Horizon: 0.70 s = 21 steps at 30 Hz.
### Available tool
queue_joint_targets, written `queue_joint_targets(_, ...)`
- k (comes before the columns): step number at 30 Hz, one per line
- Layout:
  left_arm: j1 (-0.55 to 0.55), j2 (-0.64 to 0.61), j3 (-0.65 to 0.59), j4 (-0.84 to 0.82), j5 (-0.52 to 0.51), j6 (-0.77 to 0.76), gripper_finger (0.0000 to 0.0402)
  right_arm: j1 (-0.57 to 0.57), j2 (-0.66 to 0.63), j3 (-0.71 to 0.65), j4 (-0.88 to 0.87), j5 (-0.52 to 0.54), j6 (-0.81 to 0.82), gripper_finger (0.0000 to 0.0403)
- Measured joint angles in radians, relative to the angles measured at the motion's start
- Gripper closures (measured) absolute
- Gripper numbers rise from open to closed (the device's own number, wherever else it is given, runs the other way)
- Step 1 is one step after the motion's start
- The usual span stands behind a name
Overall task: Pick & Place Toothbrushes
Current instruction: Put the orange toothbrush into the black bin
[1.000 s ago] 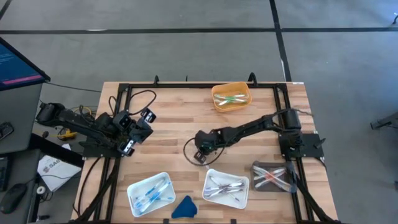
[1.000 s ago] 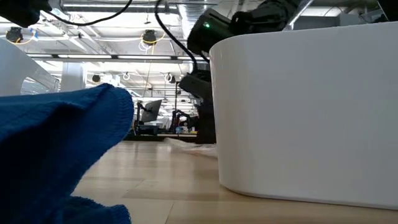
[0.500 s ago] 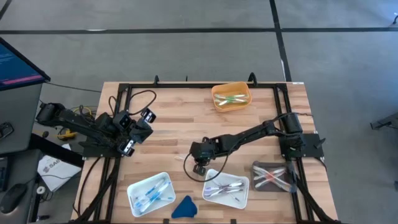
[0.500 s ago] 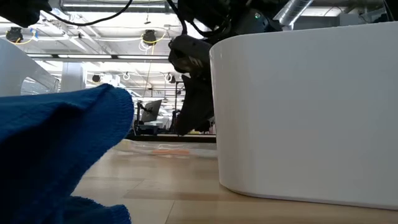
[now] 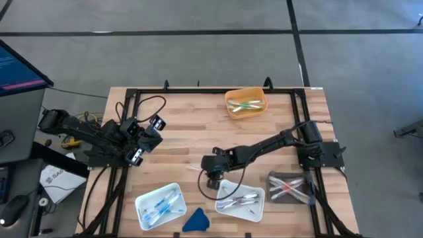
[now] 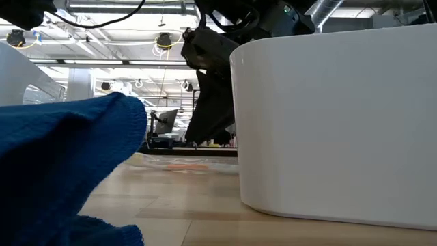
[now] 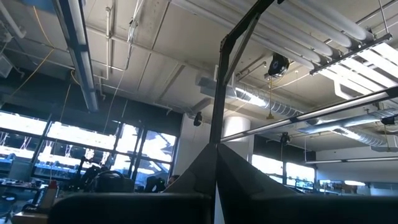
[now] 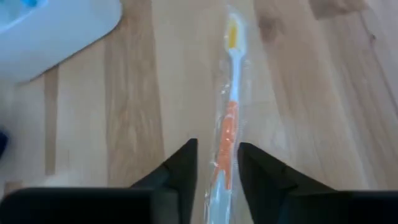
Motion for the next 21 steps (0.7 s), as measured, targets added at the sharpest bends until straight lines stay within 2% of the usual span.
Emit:
queue_joint_targets(6, 0.0, 0.0, 0.0, 0.0, 0.0, 0.0, 0.0398, 0.02, 0.0, 0.0, 0.004, 0.001, -0.141, 0.0235)
queue_joint_targets(11, 0.0, 0.0, 0.0, 0.0, 0.0, 0.001, 0.0398, 0.028, -0.001, 0.0, 0.025, 0.042, -0.15, 0.0195)
queue_joint_targets(15, 0.0, 0.0, 0.0, 0.0, 0.0, 0.0, 0.0398, 0.027, -0.001, 0.0, 0.025, 0.046, -0.128, 0.0181)
queue_joint_targets(21, 0.0, 0.0, 0.0, 0.0, 0.0, 0.001, 0.0398, 0.025, -0.001, 0.0, 0.024, 0.092, -0.096, 0.0181)
